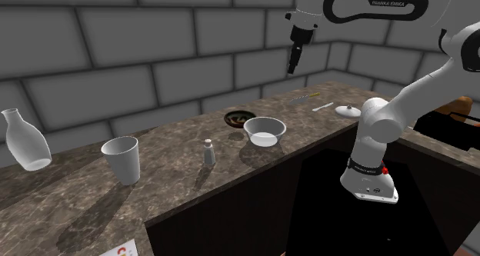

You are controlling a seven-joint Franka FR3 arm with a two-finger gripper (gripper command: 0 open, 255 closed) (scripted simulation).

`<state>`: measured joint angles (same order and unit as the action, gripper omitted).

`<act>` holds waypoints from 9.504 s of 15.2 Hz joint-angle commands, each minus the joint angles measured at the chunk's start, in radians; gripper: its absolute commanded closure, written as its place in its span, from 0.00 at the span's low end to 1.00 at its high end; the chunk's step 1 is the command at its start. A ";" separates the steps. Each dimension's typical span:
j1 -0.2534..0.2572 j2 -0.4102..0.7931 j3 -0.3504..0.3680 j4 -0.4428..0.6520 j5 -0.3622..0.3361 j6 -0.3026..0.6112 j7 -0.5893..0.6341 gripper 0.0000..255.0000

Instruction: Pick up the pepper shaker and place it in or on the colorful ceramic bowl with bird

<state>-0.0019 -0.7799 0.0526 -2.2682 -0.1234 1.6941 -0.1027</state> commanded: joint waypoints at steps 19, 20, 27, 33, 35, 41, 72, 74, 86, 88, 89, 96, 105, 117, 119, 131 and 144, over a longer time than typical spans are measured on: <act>0.012 0.567 0.219 0.165 0.019 0.272 0.341 0.00; 0.013 0.604 0.228 0.186 0.012 0.280 0.361 0.00; 0.042 0.879 0.272 0.370 -0.055 0.311 0.495 0.00; 0.096 1.127 0.277 0.584 -0.116 0.296 0.587 0.00; 0.120 1.212 0.273 0.670 -0.132 0.282 0.610 0.00; 0.120 1.239 0.265 0.639 -0.144 0.337 0.619 0.00; 0.117 1.201 0.273 0.698 -0.124 0.244 0.597 1.00; 0.117 1.194 0.275 0.715 -0.121 0.221 0.593 1.00; 0.103 1.154 0.276 0.795 -0.101 0.106 0.553 1.00; 0.067 1.118 0.267 0.749 -0.088 0.123 0.511 1.00; 0.049 1.102 0.261 0.729 -0.082 0.131 0.489 1.00; -0.063 1.017 0.214 0.629 -0.048 0.170 0.333 1.00; -0.189 0.977 0.140 0.594 -0.021 0.190 0.129 1.00; -0.290 1.011 0.074 0.590 -0.010 0.247 -0.034 1.00; -0.290 1.016 0.074 0.570 -0.012 0.272 -0.031 1.00; -0.290 1.056 0.070 0.476 -0.026 0.404 -0.013 1.00; -0.290 1.056 0.070 0.476 -0.026 0.404 -0.013 0.00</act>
<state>-0.2922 0.2761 0.1225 -1.7920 -0.1492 2.0980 -0.1161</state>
